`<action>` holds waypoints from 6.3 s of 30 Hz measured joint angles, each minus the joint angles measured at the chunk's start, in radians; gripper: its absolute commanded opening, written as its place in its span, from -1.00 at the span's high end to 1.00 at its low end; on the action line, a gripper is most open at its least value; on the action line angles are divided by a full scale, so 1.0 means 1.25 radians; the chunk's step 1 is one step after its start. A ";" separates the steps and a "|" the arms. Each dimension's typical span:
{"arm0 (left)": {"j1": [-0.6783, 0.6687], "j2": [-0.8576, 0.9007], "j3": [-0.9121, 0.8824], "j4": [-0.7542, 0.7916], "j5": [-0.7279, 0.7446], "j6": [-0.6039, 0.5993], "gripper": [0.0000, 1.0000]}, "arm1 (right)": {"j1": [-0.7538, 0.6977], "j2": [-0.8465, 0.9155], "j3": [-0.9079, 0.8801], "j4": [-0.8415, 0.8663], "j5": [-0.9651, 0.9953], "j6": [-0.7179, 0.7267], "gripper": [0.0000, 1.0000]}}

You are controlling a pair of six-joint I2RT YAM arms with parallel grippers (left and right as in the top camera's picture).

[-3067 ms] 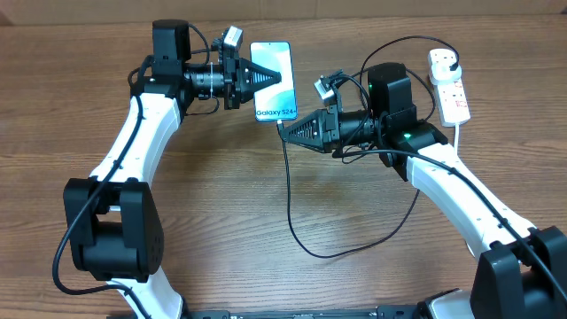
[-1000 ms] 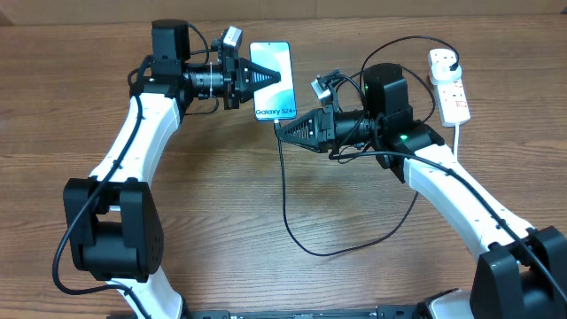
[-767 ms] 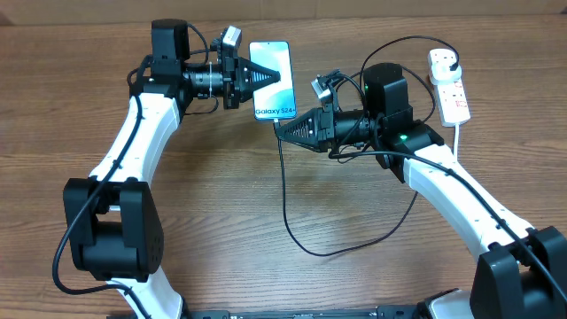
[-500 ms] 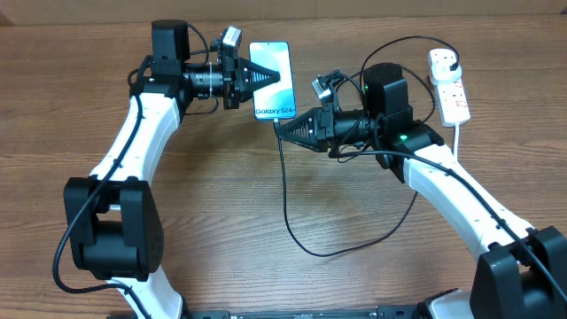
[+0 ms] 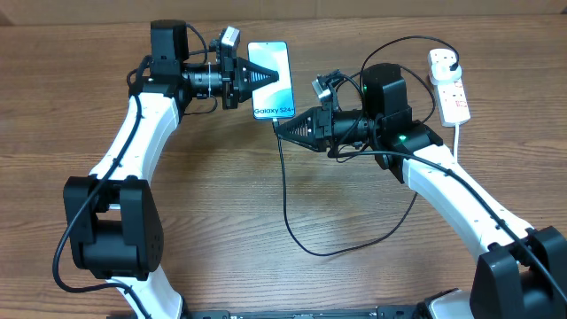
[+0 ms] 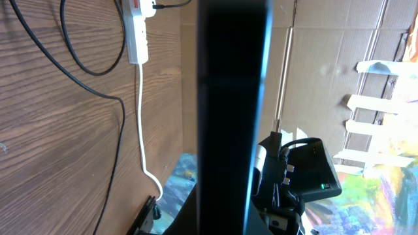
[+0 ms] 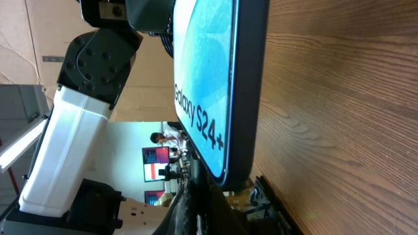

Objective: Plug charger to phone and switch on socket

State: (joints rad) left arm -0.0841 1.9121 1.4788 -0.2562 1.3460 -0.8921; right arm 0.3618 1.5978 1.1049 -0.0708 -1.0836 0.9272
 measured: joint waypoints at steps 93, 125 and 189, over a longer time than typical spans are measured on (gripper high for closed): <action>0.092 0.000 0.000 -0.343 -0.333 0.241 0.92 | 0.115 0.206 0.000 -0.461 0.812 0.007 0.67; 0.092 0.000 0.000 -0.342 -0.333 0.241 0.91 | 0.099 0.228 0.013 -0.474 0.777 0.010 0.89; 0.016 0.000 0.000 -0.153 0.137 0.210 0.92 | 0.031 -0.045 0.006 -0.225 -0.059 -0.256 0.93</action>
State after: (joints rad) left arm -0.0635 1.9125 1.4788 -0.4477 1.5169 -0.6292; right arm 0.4007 1.5421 1.1122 -0.3523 -1.1568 0.6067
